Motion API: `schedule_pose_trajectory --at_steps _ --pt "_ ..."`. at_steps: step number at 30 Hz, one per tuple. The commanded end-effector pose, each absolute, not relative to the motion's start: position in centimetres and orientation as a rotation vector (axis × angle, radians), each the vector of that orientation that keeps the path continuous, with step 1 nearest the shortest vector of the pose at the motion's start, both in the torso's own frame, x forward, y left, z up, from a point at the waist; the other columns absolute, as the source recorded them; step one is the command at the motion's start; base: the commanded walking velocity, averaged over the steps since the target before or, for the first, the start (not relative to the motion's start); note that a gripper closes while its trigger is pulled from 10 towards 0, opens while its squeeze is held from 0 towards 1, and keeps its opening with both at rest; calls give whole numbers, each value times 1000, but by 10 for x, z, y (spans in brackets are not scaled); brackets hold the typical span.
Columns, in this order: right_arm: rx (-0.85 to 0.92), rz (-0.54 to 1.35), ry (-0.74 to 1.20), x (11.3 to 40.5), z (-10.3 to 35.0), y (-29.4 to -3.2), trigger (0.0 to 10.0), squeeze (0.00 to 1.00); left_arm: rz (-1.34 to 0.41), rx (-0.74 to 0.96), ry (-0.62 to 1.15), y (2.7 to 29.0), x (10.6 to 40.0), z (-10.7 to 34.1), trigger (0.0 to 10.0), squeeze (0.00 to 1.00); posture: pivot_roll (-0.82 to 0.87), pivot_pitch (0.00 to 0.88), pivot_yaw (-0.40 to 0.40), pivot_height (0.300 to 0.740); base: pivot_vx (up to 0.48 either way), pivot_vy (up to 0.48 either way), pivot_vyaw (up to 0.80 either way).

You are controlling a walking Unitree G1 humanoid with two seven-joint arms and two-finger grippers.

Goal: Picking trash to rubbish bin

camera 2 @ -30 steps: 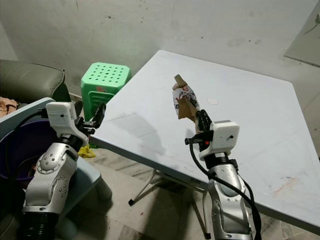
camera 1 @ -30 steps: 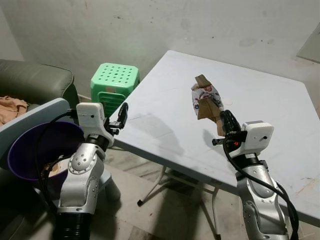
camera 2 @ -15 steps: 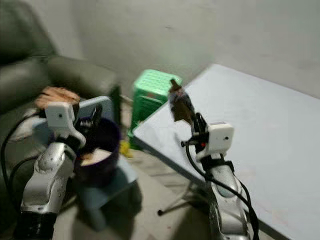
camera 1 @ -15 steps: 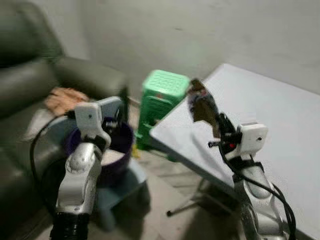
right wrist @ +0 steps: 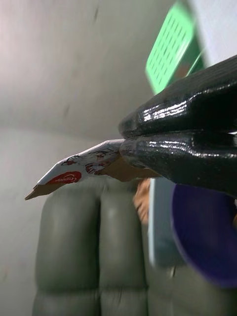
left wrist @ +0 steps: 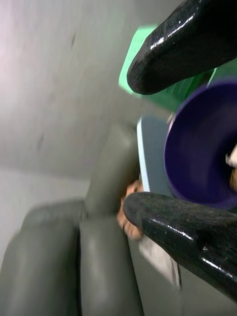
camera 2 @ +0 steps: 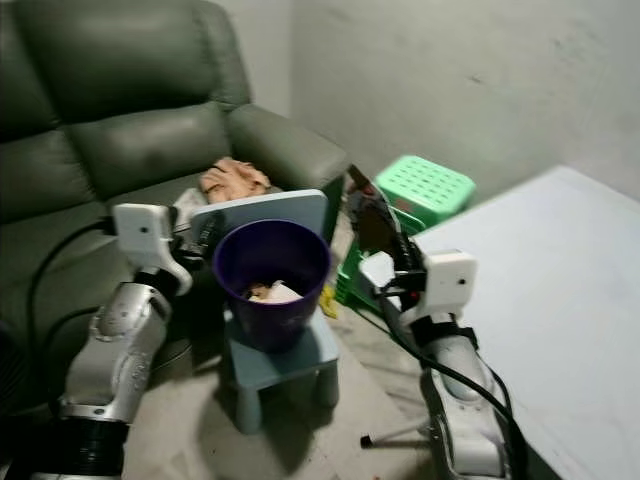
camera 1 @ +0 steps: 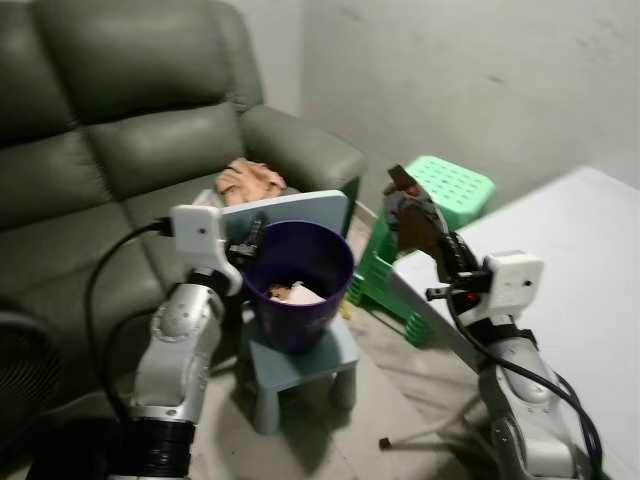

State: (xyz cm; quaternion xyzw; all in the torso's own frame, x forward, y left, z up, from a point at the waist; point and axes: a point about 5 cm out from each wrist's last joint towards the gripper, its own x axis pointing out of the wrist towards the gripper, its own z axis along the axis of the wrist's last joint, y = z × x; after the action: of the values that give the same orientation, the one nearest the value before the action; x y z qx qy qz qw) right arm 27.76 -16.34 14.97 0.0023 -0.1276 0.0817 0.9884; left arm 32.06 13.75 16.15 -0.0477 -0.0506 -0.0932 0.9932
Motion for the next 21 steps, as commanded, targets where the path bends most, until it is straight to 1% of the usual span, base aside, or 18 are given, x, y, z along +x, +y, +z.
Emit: schedule_pose_trajectory --at_steps 1,4,21 --pt "12 182 -270 279 153 -161 10000 0 -166 -78 -104 141 323 164 10000 0 21 0 -92 740 0 0 800" --pt "68 193 -262 279 153 -160 10000 0 -163 -78 -102 140 322 162 10000 0 22 0 -94 740 0 0 0" --pt "68 228 -262 278 153 -159 10000 0 -159 -87 -105 140 323 162 10000 0 16 0 -101 740 0 0 0"
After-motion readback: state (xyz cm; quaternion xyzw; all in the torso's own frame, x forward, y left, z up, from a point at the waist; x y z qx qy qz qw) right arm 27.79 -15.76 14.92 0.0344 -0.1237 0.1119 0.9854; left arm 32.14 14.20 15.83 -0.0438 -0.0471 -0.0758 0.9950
